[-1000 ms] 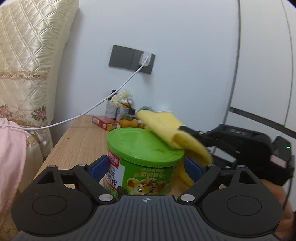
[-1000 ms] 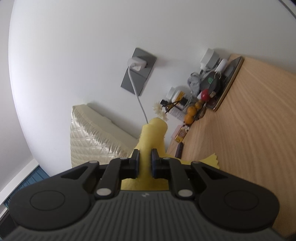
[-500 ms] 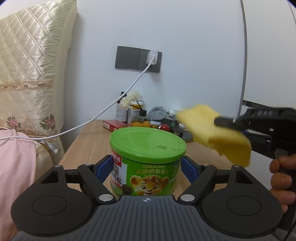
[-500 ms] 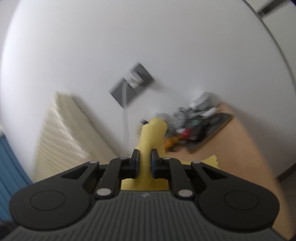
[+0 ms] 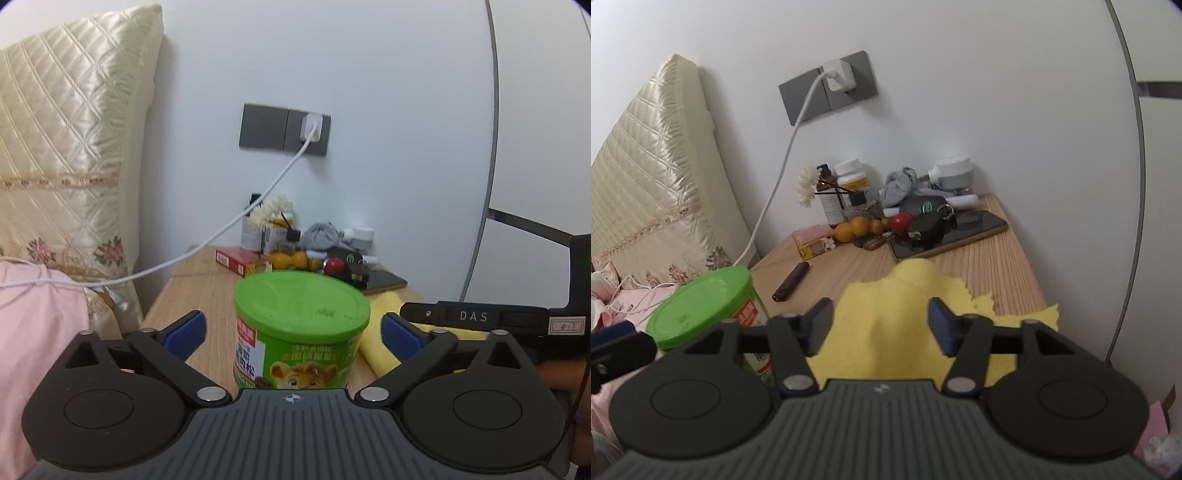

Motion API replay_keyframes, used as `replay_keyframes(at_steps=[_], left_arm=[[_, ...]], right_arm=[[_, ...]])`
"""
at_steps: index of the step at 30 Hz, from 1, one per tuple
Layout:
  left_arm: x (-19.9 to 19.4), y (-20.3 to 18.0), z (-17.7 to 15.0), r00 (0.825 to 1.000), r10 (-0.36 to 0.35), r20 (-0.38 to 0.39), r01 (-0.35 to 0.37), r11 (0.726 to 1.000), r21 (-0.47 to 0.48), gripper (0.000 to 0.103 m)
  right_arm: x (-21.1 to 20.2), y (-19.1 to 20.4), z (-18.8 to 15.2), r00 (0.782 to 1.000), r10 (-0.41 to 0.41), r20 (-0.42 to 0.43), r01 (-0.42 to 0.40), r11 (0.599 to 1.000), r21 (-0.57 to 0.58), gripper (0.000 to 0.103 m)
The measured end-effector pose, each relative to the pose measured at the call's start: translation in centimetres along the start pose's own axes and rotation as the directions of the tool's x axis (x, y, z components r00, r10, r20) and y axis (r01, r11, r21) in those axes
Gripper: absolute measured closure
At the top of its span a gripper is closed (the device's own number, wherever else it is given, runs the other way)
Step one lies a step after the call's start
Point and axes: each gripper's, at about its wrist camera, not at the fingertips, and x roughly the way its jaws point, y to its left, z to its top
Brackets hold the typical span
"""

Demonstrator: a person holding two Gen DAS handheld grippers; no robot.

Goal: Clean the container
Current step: 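Set the canister upright on the table with the left gripper and release it, then lay the yellow cloth on the table beside the canister with the right gripper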

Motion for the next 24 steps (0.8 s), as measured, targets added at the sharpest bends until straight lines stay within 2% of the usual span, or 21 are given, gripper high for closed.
replay_keyframes(at_steps=[4, 6, 11, 15, 24], left_arm=[[-1.3, 0.1, 1.0, 0.999, 0.025, 0.022, -0.024, 1.000, -0.011, 0.000], [-2.1, 0.0, 1.3, 0.999, 0.044, 0.016, -0.044, 0.999, -0.008, 0.000], [-4.3, 0.3, 1.9, 0.997, 0.077, -0.005, -0.077, 0.997, -0.007, 0.000], [-6.2, 0.3, 1.9, 0.996, 0.091, -0.014, -0.091, 0.996, -0.008, 0.000], [-9.8, 0.3, 1.9, 0.991, 0.134, -0.005, -0.134, 0.991, 0.000, 0.000]], right_arm=[[-1.9, 1.0, 0.7, 1.000, 0.003, 0.017, -0.003, 1.000, -0.010, 0.026], [-3.3, 1.8, 0.8, 1.000, -0.007, 0.029, 0.008, 0.999, -0.032, 0.016], [-7.3, 3.6, 0.8, 0.999, -0.007, 0.046, 0.008, 1.000, -0.025, 0.013], [-10.3, 5.0, 0.3, 0.998, -0.024, 0.063, 0.026, 0.999, -0.027, 0.000], [-14.5, 7.6, -1.0, 0.996, -0.046, 0.077, 0.049, 0.998, -0.040, 0.000]])
